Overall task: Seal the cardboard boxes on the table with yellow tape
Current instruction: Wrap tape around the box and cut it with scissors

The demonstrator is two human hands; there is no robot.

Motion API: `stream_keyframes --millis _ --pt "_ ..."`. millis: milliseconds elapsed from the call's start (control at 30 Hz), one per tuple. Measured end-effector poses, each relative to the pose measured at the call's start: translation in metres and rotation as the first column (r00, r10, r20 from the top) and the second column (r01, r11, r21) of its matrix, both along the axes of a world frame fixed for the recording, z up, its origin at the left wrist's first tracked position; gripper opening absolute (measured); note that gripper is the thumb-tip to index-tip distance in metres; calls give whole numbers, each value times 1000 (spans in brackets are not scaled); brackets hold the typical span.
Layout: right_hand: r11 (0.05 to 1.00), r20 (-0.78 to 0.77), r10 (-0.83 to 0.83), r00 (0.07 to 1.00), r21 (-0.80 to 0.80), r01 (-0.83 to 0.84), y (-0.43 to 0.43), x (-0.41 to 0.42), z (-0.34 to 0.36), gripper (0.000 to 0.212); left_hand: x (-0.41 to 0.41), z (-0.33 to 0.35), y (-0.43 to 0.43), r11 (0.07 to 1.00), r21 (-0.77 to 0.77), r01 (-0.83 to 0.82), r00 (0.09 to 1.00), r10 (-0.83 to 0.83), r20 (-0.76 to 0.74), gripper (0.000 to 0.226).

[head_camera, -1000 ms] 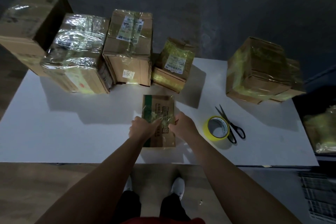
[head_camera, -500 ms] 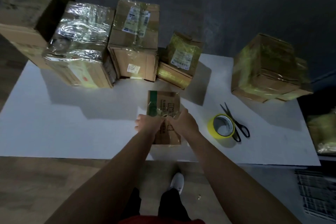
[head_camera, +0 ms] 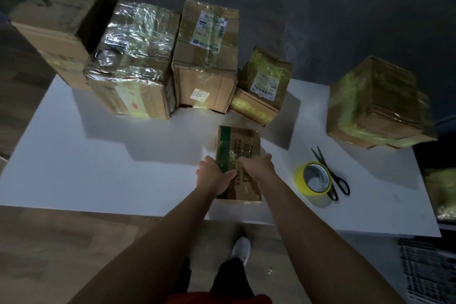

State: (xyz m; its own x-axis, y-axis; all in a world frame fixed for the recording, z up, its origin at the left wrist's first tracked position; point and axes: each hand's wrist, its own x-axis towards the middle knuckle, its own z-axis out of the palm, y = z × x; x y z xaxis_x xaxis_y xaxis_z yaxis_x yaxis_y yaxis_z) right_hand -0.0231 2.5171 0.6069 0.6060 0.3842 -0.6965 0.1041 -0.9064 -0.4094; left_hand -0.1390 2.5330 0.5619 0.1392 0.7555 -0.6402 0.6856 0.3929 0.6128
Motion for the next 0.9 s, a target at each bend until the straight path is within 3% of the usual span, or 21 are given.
stream_keyframes --millis 100,400,533,633,767,900 --pt "999 100 37 994 -21 -35 1 -3 -2 80 2 1 0 994 58 91 992 -85 -91 69" --pt "940 120 342 932 -42 -339 13 15 -1 91 2 2 8 964 111 241 963 -223 -151 68" --pt "863 158 502 850 -26 -505 24 22 7 120 4 4 11 978 73 196 973 -184 -141 60" --pt "809 214 574 791 7 -588 27 20 10 112 8 6 8 986 70 153 978 -141 -152 55" --pt "810 117 577 808 47 -585 29 23 6 109 10 8 5 991 62 117 980 -105 -169 51" --pt "814 125 568 813 54 -578 29 25 2 106 10 9 3 993 68 92 983 -80 -166 53"
